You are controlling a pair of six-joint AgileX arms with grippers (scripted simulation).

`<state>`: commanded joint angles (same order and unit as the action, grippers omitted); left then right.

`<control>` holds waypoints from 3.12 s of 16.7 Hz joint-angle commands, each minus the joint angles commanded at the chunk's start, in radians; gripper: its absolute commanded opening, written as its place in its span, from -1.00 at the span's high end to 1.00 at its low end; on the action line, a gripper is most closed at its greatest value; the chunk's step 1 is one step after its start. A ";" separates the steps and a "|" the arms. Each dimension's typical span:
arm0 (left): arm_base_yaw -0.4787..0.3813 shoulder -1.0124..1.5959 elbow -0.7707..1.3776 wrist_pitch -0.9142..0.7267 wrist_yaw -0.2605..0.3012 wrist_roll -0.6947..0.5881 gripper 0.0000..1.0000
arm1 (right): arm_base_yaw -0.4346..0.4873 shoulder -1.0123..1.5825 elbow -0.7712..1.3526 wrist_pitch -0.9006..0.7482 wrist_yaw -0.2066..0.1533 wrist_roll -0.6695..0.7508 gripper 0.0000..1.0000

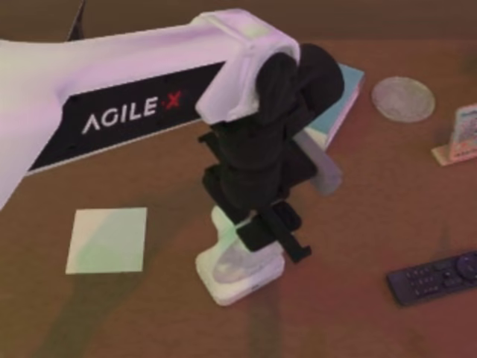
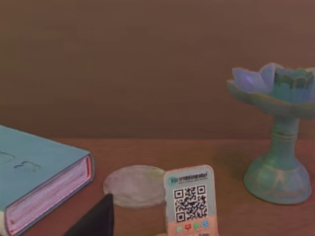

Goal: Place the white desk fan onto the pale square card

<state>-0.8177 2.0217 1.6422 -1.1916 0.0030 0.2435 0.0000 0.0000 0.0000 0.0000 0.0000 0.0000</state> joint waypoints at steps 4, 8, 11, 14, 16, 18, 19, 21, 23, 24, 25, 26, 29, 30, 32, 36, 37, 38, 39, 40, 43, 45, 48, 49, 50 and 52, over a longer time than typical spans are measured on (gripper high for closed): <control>0.000 0.000 0.000 0.000 0.000 0.000 1.00 | 0.000 0.000 0.000 0.000 0.000 0.000 -1.00; 0.000 -0.007 0.003 -0.004 0.002 0.000 1.00 | 0.000 0.000 0.000 0.000 0.000 0.000 -1.00; 0.006 -0.007 0.074 -0.076 0.002 -0.002 1.00 | 0.000 0.000 0.000 0.000 0.000 0.000 -1.00; 0.015 -0.012 0.168 -0.175 0.002 -0.003 1.00 | 0.000 0.000 0.000 0.000 0.000 0.000 -1.00; 0.018 -0.015 0.187 -0.195 0.002 -0.003 1.00 | 0.000 0.000 0.000 0.000 0.000 0.000 -1.00; 0.018 -0.015 0.187 -0.195 0.002 -0.003 1.00 | 0.000 0.000 0.000 0.000 0.000 0.000 -1.00; 0.013 -0.012 0.185 -0.192 0.002 -0.001 1.00 | 0.000 0.000 0.000 0.000 0.000 0.000 -1.00; 0.020 -0.015 0.181 -0.193 0.002 0.012 1.00 | 0.000 0.000 0.000 0.000 0.000 0.000 -1.00; 0.050 -0.027 0.167 -0.196 0.002 0.068 1.00 | 0.000 0.000 0.000 0.000 0.000 0.000 -1.00; 0.071 -0.035 0.158 -0.199 0.002 0.111 1.00 | 0.000 0.000 0.000 0.000 0.000 0.000 -1.00; 0.097 -0.045 0.147 -0.201 0.002 0.166 1.00 | 0.000 0.000 0.000 0.000 0.000 0.000 -1.00; 0.127 -0.057 0.134 -0.203 0.002 0.230 1.00 | 0.000 0.000 0.000 0.000 0.000 0.000 -1.00; 0.236 -0.103 0.082 -0.208 0.002 0.470 1.00 | 0.000 0.000 0.000 0.000 0.000 0.000 -1.00; 0.274 -0.121 0.062 -0.209 0.001 0.556 1.00 | 0.000 0.000 0.000 0.000 0.000 0.000 -1.00; 0.352 -0.160 0.019 -0.209 0.001 0.724 1.00 | 0.000 0.000 0.000 0.000 0.000 0.000 -1.00; 0.488 -0.238 -0.056 -0.198 0.002 0.979 1.00 | 0.000 0.000 0.000 0.000 0.000 0.000 -1.00; 0.512 -0.253 -0.069 -0.195 0.003 1.018 1.00 | 0.000 0.000 0.000 0.000 0.000 0.000 -1.00; 0.531 -0.265 -0.078 -0.192 0.003 1.045 1.00 | 0.000 0.000 0.000 0.000 0.000 0.000 -1.00; 0.543 -0.273 -0.083 -0.190 0.004 1.062 1.00 | 0.000 0.000 0.000 0.000 0.000 0.000 -1.00; 0.547 -0.276 -0.085 -0.189 0.004 1.068 1.00 | 0.000 0.000 0.000 0.000 0.000 0.000 -1.00; 0.547 -0.276 -0.085 -0.189 0.004 1.068 1.00 | 0.000 0.000 0.000 0.000 0.000 0.000 -1.00; 0.542 -0.272 -0.086 -0.186 0.003 1.069 1.00 | 0.000 0.000 0.000 0.000 0.000 0.000 -1.00; 0.547 -0.268 -0.142 -0.123 0.004 1.068 1.00 | 0.000 0.000 0.000 0.000 0.000 0.000 -1.00; 0.549 -0.265 -0.167 -0.095 0.004 1.069 1.00 | 0.000 0.000 0.000 0.000 0.000 0.000 -1.00; 0.550 -0.263 -0.188 -0.072 0.004 1.070 1.00 | 0.000 0.000 0.000 0.000 0.000 0.000 -1.00; 0.550 -0.261 -0.205 -0.055 0.004 1.071 1.00 | 0.000 0.000 0.000 0.000 0.000 0.000 -1.00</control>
<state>-0.2673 1.7610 1.4371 -1.2462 0.0073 1.3150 0.0000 0.0000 0.0000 0.0000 0.0000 0.0000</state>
